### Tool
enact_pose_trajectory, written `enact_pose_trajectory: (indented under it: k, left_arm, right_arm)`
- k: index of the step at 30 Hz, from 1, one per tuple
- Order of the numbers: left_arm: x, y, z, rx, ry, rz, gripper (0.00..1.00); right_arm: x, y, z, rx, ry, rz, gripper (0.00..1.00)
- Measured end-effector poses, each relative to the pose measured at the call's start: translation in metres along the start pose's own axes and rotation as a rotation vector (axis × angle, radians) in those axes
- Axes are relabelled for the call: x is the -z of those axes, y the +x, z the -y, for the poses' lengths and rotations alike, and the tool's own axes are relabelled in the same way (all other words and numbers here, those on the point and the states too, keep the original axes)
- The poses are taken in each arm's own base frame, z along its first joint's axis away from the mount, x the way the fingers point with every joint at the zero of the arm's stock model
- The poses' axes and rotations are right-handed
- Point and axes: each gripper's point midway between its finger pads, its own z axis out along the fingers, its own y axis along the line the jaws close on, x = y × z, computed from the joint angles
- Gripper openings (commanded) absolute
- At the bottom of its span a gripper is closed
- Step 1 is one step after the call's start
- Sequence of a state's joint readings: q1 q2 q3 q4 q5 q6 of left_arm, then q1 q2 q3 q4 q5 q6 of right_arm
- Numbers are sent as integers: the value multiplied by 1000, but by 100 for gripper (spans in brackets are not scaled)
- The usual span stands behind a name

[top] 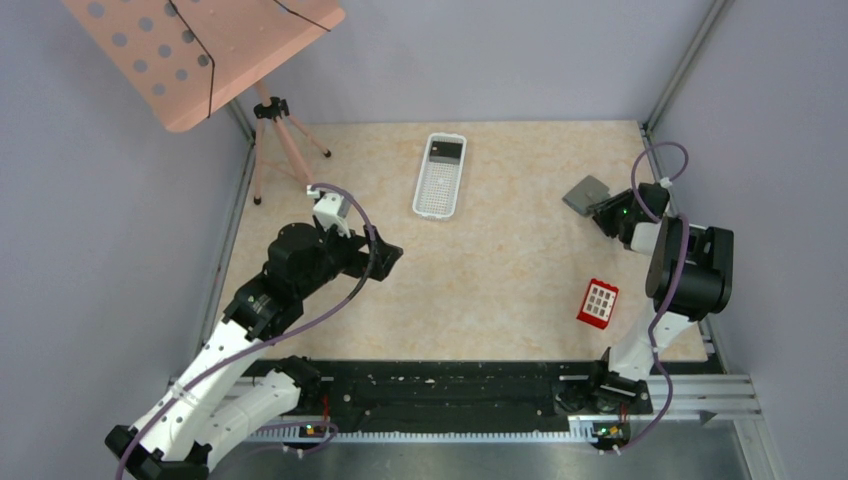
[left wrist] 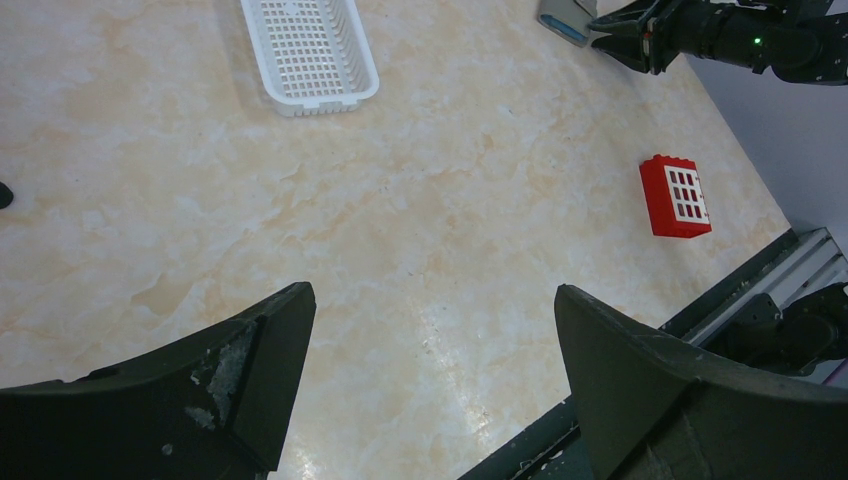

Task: Take the credit cards out of the card holder
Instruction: Open the card holder at the center of the board.

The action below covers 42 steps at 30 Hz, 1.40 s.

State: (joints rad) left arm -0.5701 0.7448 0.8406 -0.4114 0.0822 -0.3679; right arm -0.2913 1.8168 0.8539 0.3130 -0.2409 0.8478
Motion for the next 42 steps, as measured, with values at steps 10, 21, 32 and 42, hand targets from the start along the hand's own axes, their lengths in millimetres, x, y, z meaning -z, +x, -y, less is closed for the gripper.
enact_pose_trajectory:
  k: [10, 21, 32, 42]
  left_arm:
    - [-1, 2, 0, 1, 4, -8, 95]
    - [-5, 5, -1, 2, -2, -23, 95]
    - [-5, 5, -1, 2, -4, -25, 95]
    - [-6, 4, -4, 2, -18, -20, 94]
  right_arm:
    - [0, 1, -5, -19, -20, -14, 26]
    - [-10, 0, -11, -37, -53, -23, 27]
    - [-12, 5, -9, -50, -56, -43, 0]
    - [6, 24, -19, 6, -125, -126, 0]
